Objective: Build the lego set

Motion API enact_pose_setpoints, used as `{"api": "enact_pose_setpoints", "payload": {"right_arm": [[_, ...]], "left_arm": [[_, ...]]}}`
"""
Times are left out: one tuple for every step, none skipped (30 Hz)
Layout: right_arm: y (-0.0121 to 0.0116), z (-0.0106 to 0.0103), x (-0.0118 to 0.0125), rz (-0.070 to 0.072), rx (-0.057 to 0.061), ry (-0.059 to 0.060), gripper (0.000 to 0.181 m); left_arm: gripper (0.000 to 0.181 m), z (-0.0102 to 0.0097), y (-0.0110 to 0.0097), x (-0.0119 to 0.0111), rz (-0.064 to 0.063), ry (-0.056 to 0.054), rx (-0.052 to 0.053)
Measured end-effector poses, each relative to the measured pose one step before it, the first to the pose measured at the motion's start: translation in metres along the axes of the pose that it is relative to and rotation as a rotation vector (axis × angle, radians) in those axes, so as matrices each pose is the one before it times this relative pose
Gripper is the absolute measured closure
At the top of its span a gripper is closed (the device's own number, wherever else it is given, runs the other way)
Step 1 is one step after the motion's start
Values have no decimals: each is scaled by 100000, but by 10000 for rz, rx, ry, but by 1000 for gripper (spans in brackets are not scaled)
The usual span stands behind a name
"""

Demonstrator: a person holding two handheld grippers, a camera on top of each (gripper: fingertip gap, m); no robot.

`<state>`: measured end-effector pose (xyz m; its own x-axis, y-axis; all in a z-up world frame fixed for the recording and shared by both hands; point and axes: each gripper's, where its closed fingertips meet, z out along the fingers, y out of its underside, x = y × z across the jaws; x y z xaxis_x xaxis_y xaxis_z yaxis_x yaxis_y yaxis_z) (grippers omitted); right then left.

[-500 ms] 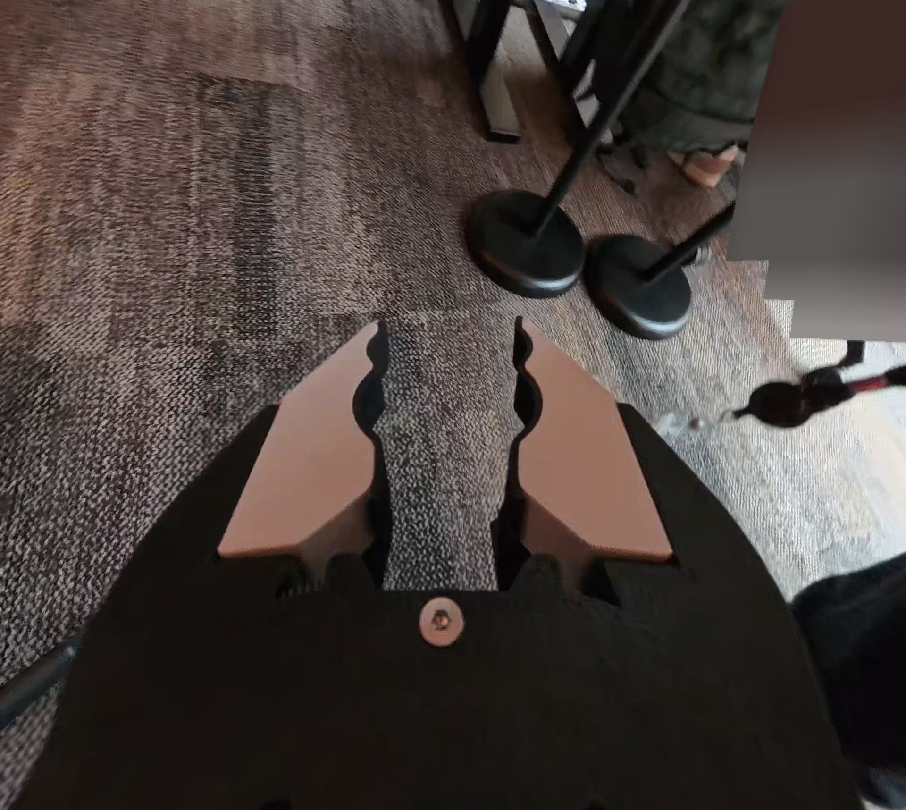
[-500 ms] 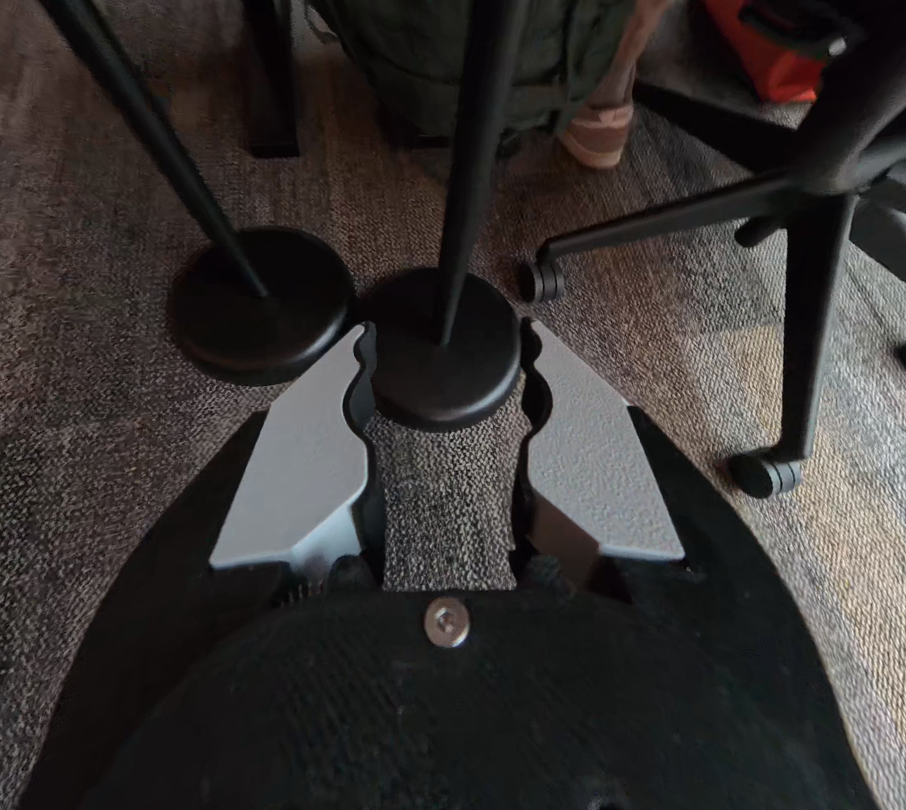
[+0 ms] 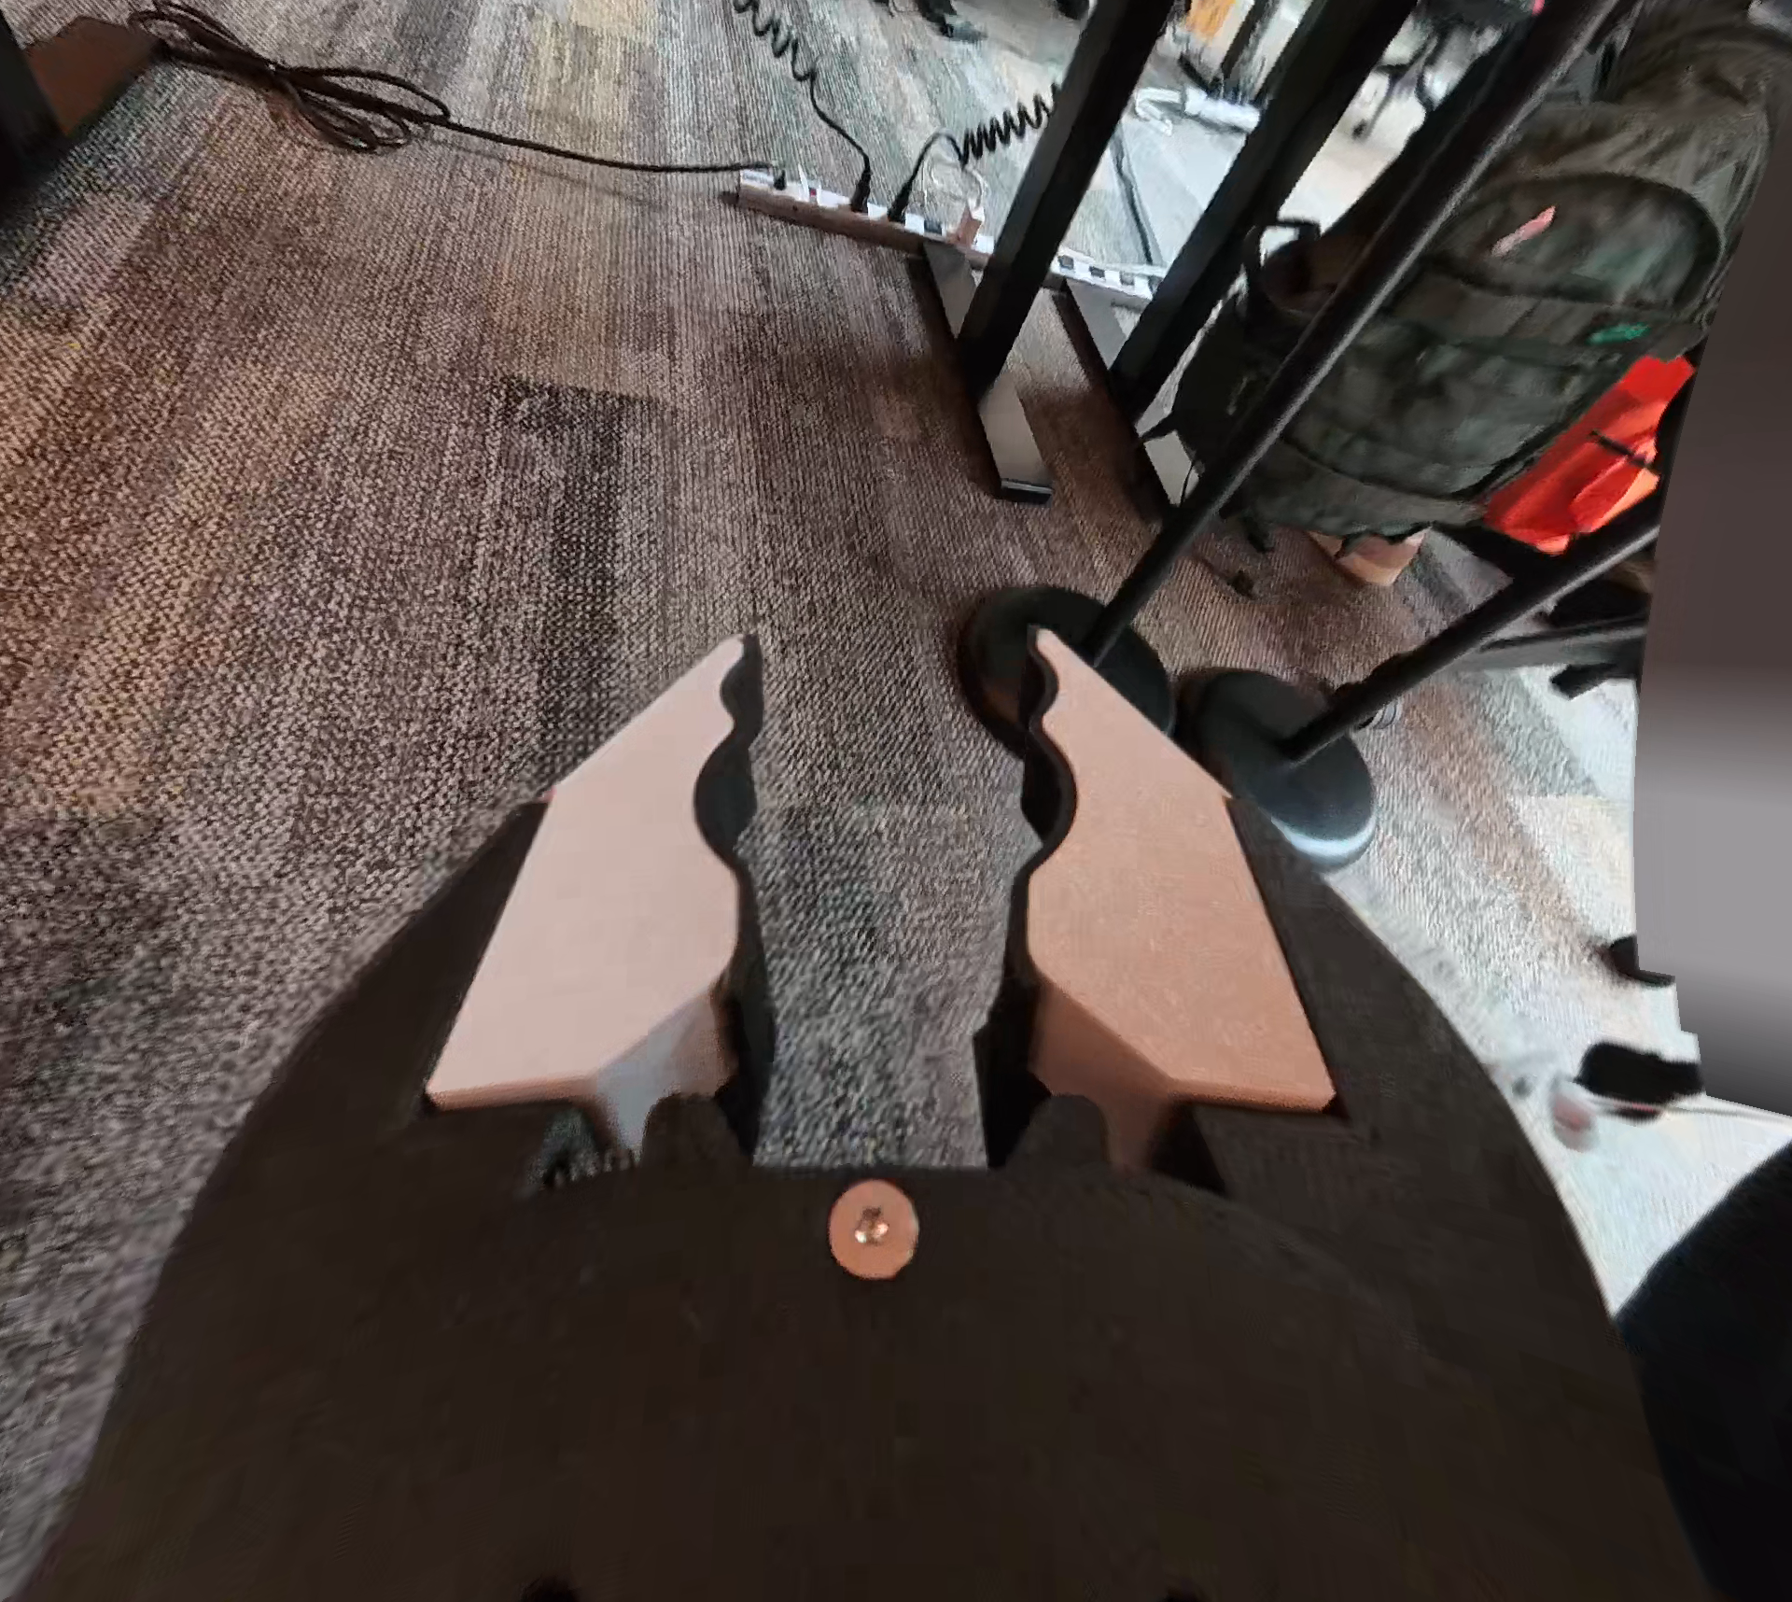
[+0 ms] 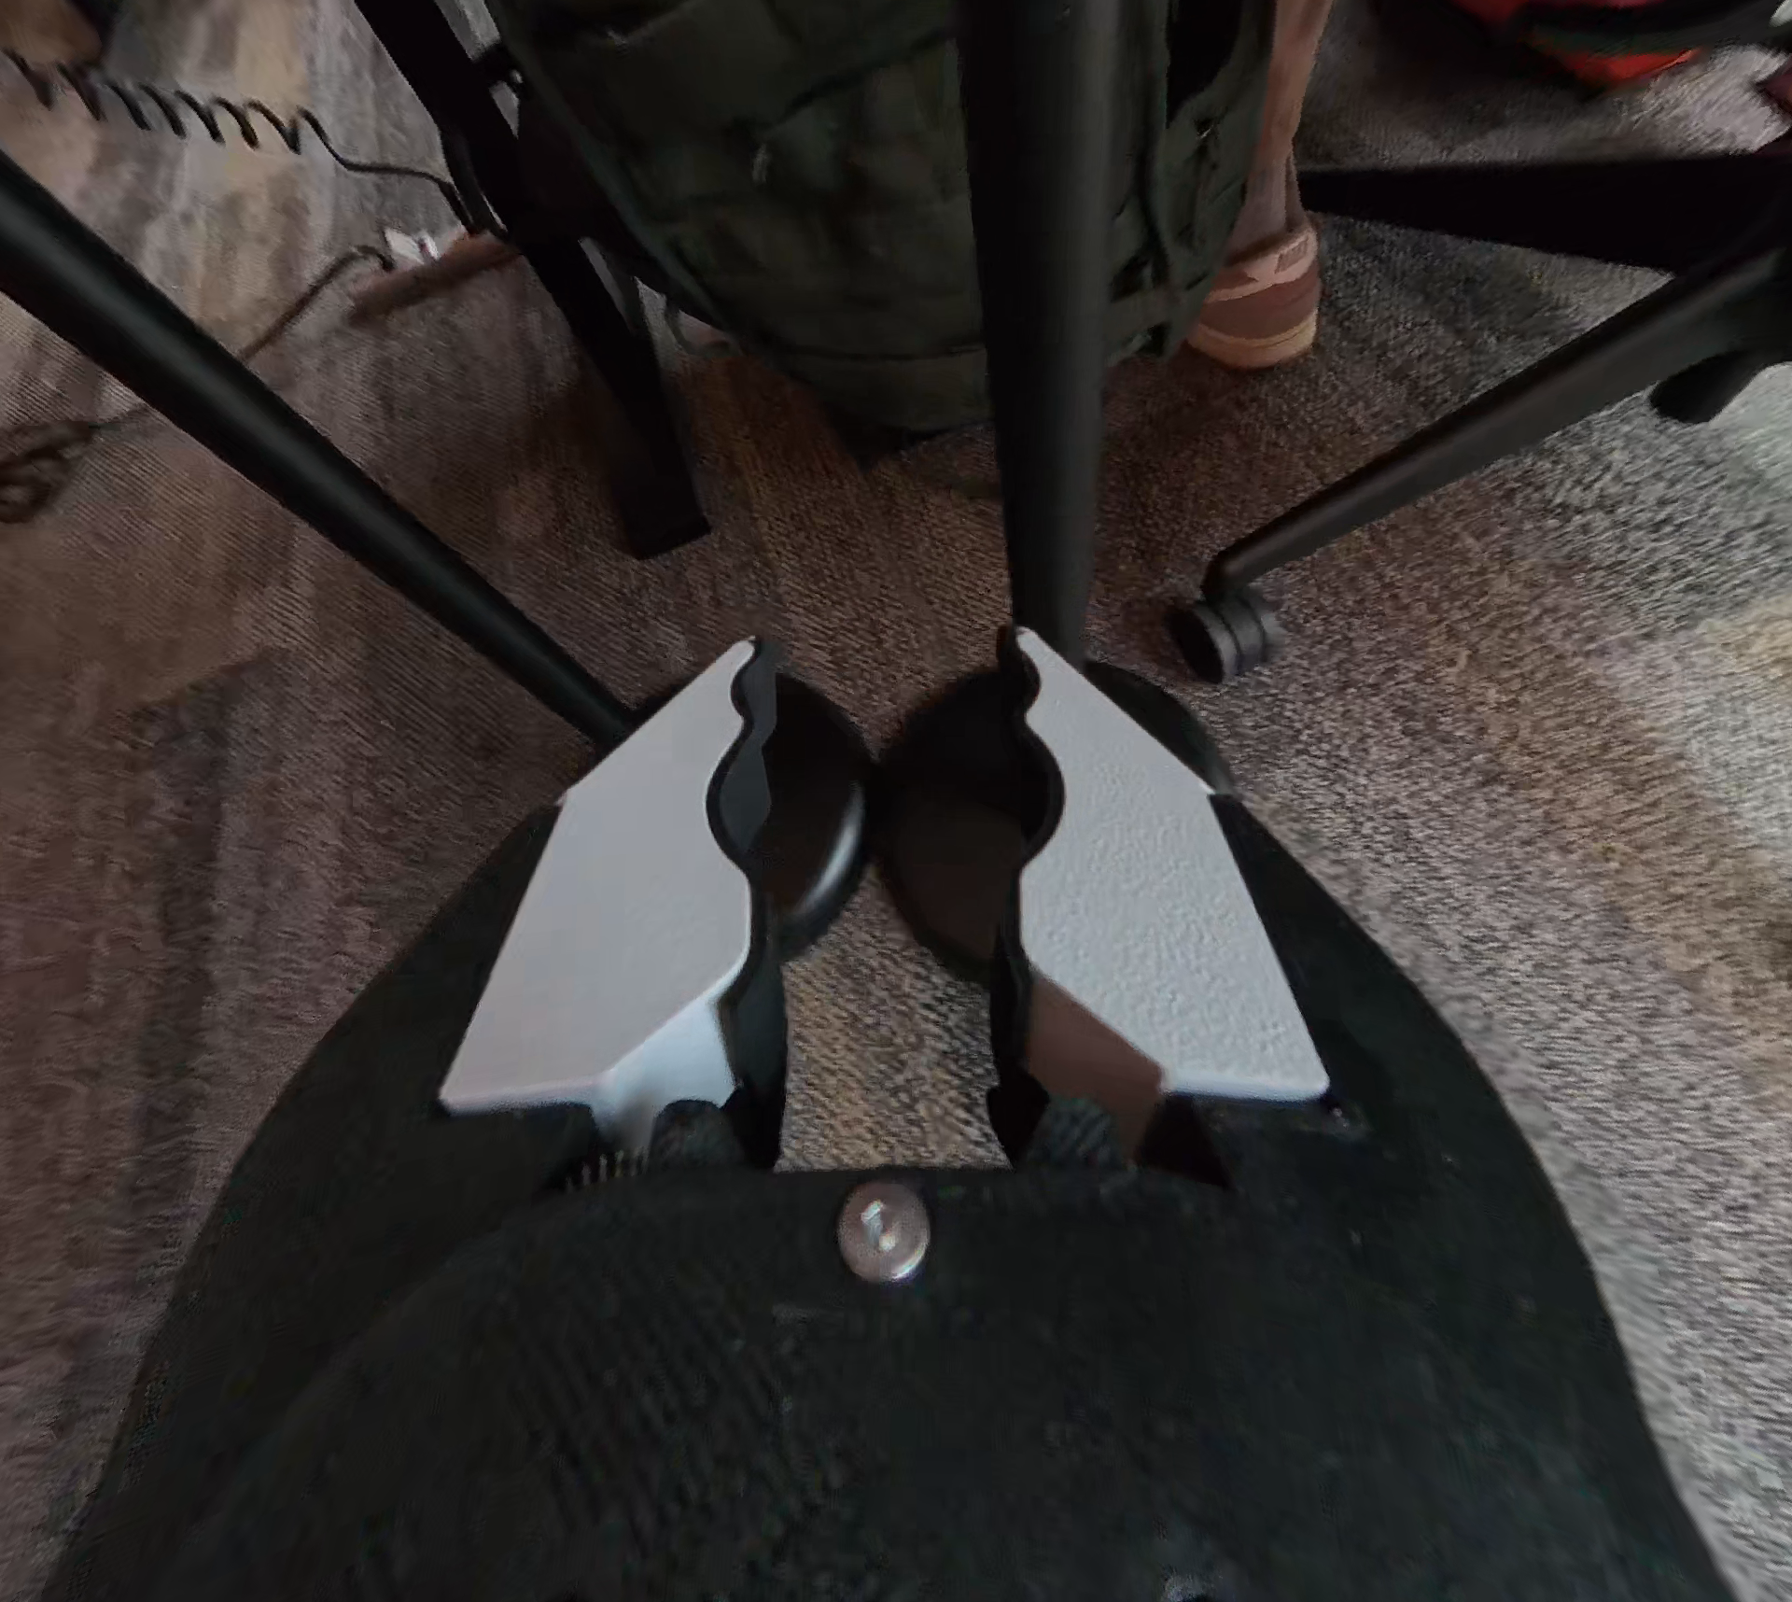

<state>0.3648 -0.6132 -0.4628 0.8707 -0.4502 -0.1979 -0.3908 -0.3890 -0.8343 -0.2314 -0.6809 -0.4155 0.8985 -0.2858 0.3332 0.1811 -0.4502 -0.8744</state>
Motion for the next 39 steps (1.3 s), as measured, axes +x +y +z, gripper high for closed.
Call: {"api": "enact_pose_setpoints", "payload": {"right_arm": [[-312,-118,-205,488,78,-138,135],[-258,-127,-6,445,97,-23,137],[-123,-114,14,476,21,-15,140],[-11,-74,-110,443,-30,-79,142],[63,-54,-228,292,-15,-122,143],[96,-8,-218,107,61,-71,146],[232,53,-165,-150,71,20,148],[423,126,-81,-212,1,143,150],[587,169,-603,-148,-115,-98,150],[626,167,-804,-331,-134,-174,150],[573,143,-409,-590,-56,103,149],[521,124,-214,-608,-75,236,150],[481,120,-218,-581,-115,173,151],[290,130,-165,-509,-27,140,151],[99,146,-82,-384,66,121,151],[-25,189,-23,-340,144,112,151],[53,247,4,-249,69,128,151],[199,279,-182,-28,-94,29,152],[244,268,-511,142,-167,-153,151],[176,258,-615,163,-104,-210,151],[190,263,-552,59,-82,-142,151],[230,296,-483,-76,-105,-71,151],[257,325,-257,-115,-123,60,152],[223,310,-182,-116,-92,74,152],[216,271,-270,-84,-80,-22,151],[183,219,-318,-2,-67,-88,151],[128,173,-391,77,-30,-147,151],[142,135,-491,113,-29,-207,151],[215,145,-541,58,-78,-213,151],[253,167,-458,31,-130,-148,151],[151,158,-446,33,-107,-147,151],[18,120,-351,44,-43,-116,151],[-99,102,-267,33,18,-80,151],[-107,118,-191,0,26,-56,151],[-26,133,-173,-18,-3,-43,151],[89,140,-216,23,-76,-72,151],[126,114,-327,76,-89,-140,151],[95,102,-356,35,-59,-151,151],[83,79,-273,-26,-37,-86,151]], "left_arm": [[130,162,-420,100,-462,152,64],[130,108,-392,275,-492,244,-13],[130,19,-296,280,-437,226,-8],[129,-41,-88,246,-351,194,-13],[129,-38,173,147,-292,125,-90],[130,-100,140,130,-217,129,-69],[129,-181,-65,169,-69,165,52],[130,-276,-106,-110,80,2,83],[131,-350,-1,-401,129,-149,28],[131,-389,264,-444,52,-149,-113],[130,-466,535,-490,-21,-161,-199],[131,-555,713,-635,-35,-237,-191],[132,-594,775,-773,-58,-285,-195],[132,-647,648,-732,-98,-244,-173],[132,-683,357,-556,-55,-176,-77],[134,-672,156,-541,84,-234,39],[135,-575,133,-568,173,-319,56],[136,-416,117,-356,169,-235,27],[136,-251,67,-22,146,-76,10],[136,-122,91,102,149,-20,-30],[137,-62,105,80,158,-46,-61],[137,-34,59,-2,164,-84,-24],[137,-4,68,-79,171,-112,30],[138,30,147,-174,136,-137,11],[138,46,219,-71,17,-60,-51],[138,4,95,252,-90,134,-51],[138,-48,-95,315,-1,132,72],[139,-71,-125,72,163,-70,111],[139,-67,-148,-4,225,-144,39],[140,-68,-276,134,183,-73,66],[140,-46,-374,302,130,10,116],[141,-15,-360,346,99,36,89],[141,35,-289,344,99,41,59],[141,84,-196,310,97,31,38],[142,118,-117,271,75,25,19],[142,147,-48,240,49,35,-4],[142,175,-15,213,32,41,-8],[143,181,3,188,50,35,4],[143,177,65,152,69,18,-32]]}}
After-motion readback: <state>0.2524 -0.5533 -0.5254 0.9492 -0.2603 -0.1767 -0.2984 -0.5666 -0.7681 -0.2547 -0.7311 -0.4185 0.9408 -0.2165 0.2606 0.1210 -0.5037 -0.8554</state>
